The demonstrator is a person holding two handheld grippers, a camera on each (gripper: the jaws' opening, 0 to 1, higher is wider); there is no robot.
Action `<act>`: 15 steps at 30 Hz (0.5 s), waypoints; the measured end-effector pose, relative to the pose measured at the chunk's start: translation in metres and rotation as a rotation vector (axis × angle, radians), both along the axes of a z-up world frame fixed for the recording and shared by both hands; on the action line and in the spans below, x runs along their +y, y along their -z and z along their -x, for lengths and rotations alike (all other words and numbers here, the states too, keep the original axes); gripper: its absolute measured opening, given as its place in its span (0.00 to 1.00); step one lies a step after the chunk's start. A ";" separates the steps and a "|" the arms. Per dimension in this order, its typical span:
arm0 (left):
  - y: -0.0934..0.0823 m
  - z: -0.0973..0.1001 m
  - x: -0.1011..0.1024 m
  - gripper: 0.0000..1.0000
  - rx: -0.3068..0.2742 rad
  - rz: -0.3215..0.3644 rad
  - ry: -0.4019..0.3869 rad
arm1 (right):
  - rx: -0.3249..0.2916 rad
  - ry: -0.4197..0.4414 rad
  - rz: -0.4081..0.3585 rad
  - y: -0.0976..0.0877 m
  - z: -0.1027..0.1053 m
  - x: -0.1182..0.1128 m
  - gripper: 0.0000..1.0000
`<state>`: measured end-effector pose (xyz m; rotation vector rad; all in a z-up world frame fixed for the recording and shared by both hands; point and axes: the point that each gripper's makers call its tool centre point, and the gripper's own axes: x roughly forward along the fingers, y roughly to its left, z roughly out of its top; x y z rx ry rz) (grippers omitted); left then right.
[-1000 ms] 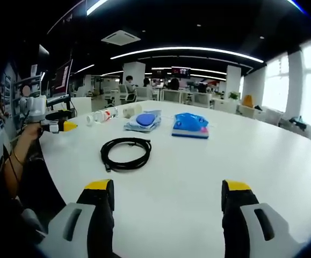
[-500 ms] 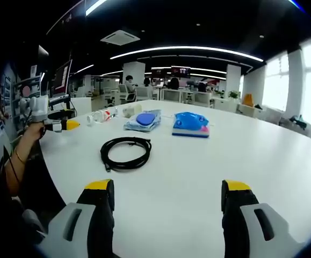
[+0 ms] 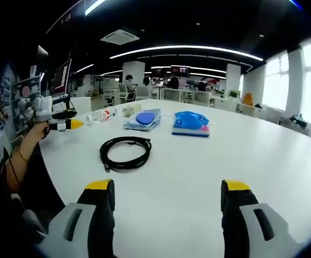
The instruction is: Arrange the tabletop items into an orderly group along one side of the table until the central work area is clear of visible clutter.
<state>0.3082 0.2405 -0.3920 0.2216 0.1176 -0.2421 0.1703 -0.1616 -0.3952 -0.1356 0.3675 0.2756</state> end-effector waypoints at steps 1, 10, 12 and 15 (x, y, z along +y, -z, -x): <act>0.001 -0.002 0.000 0.71 0.004 0.003 -0.001 | -0.001 0.001 0.001 0.000 0.000 0.000 0.78; 0.008 -0.009 0.001 0.70 0.021 0.006 0.002 | 0.004 0.004 0.006 0.001 -0.001 -0.001 0.78; 0.008 -0.012 0.002 0.70 0.022 0.005 -0.003 | 0.006 0.003 0.005 0.001 -0.001 -0.001 0.77; 0.009 -0.014 0.004 0.69 0.024 0.002 -0.012 | 0.006 0.002 0.006 0.001 -0.002 0.000 0.77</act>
